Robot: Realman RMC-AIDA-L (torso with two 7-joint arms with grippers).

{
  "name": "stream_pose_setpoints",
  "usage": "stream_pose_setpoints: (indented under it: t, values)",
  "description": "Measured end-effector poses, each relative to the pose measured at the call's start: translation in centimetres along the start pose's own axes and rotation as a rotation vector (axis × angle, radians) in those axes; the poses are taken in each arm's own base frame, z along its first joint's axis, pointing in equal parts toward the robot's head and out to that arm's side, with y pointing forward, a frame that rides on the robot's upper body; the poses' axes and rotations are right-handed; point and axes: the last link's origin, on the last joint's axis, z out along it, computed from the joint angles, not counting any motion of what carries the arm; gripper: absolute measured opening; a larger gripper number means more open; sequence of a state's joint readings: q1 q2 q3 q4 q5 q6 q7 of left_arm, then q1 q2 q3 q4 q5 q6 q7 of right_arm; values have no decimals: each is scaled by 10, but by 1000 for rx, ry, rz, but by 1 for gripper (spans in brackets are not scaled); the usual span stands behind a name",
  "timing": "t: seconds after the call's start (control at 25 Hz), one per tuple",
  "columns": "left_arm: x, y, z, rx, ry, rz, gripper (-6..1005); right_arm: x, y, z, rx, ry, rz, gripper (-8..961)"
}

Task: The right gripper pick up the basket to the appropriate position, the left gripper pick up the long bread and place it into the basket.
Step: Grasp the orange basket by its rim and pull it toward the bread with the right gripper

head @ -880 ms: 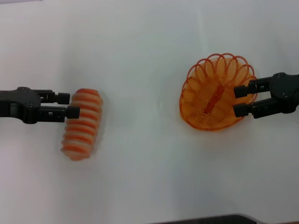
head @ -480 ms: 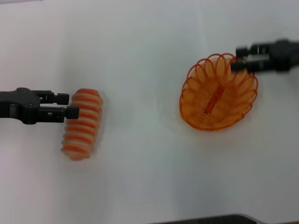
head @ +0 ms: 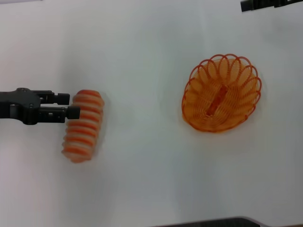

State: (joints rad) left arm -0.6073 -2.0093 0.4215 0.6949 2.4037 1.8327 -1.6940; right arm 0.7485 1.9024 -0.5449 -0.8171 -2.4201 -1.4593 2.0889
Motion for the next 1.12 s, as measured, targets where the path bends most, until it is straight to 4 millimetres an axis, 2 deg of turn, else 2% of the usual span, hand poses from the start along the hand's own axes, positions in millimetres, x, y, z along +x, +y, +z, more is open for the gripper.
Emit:
stream_pose_setpoints:
  t: [0.24,0.36,1.08,1.12]
  values:
    - [0,0,0,0,0,-1,744,-4,9,14,102,283,-98,813]
    - [0,1,0,-5,-1,0,744,0,14,22,109,353,-135,811]
    - [-2,1,2,-5,5,-9,745,31,27,62,74,466,-195,804]
    - [-2,1,2,-5,6,-10,744,31,28,62,72,466,-196,766]
